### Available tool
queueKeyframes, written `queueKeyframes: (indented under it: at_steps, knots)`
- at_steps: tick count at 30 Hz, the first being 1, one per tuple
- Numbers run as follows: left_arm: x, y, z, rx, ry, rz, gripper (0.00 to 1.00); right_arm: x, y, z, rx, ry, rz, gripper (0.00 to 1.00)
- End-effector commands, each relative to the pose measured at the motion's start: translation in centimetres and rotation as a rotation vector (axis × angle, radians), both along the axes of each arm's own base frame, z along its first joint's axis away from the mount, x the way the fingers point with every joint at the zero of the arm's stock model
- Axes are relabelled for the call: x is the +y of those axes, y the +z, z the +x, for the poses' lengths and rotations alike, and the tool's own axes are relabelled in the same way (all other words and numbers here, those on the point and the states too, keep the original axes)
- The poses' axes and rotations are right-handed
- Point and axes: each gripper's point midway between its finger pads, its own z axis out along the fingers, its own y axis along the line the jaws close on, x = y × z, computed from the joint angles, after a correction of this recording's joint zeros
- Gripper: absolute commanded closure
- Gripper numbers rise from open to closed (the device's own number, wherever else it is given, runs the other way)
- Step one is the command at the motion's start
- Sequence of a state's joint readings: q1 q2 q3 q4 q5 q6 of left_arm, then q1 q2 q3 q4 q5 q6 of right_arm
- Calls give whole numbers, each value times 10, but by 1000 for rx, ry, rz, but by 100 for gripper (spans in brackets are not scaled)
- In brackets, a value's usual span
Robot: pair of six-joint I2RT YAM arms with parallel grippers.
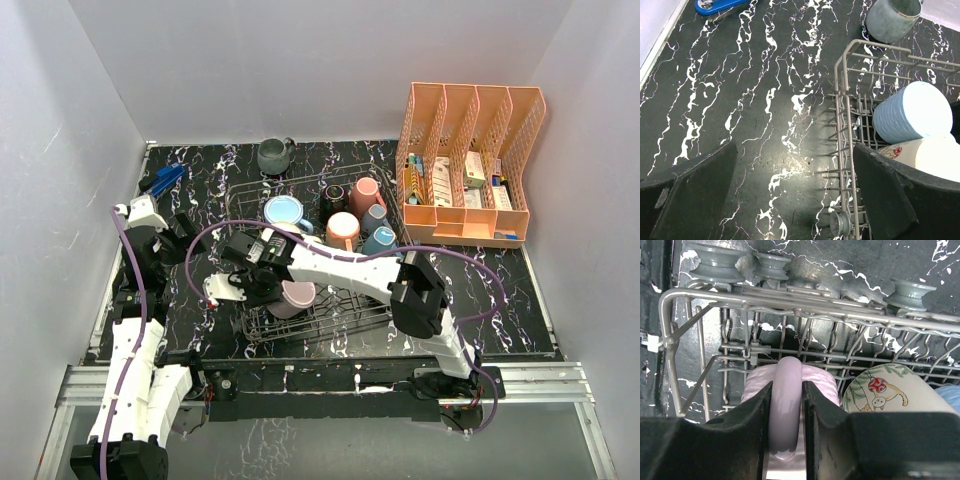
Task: Load the cups into the dish rack
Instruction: Turn the cup upside down in the dish rack.
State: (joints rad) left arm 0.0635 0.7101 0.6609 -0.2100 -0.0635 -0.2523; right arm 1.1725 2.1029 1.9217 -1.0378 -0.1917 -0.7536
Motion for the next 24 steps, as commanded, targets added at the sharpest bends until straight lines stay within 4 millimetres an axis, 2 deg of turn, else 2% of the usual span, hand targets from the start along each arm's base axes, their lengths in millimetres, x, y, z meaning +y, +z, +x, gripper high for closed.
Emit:
queueKeyframes:
  at_steps: [1, 10, 14, 19, 24]
  knots:
    - [4, 9, -1, -31, 15, 19, 3, 20, 16, -2, 11, -3, 73, 69]
    - [4, 10, -2, -35, 16, 20, 3, 30, 21, -11, 71, 6, 103, 60]
    - [4, 9, -2, -34, 15, 20, 3, 34, 30, -14, 84, 14, 123, 49]
    - [3, 11, -2, -39, 10, 18, 3, 39, 48, -15, 86, 28, 161, 37]
    - [3, 11, -2, -44, 7, 20, 3, 37, 72, -22, 96, 66, 204, 36]
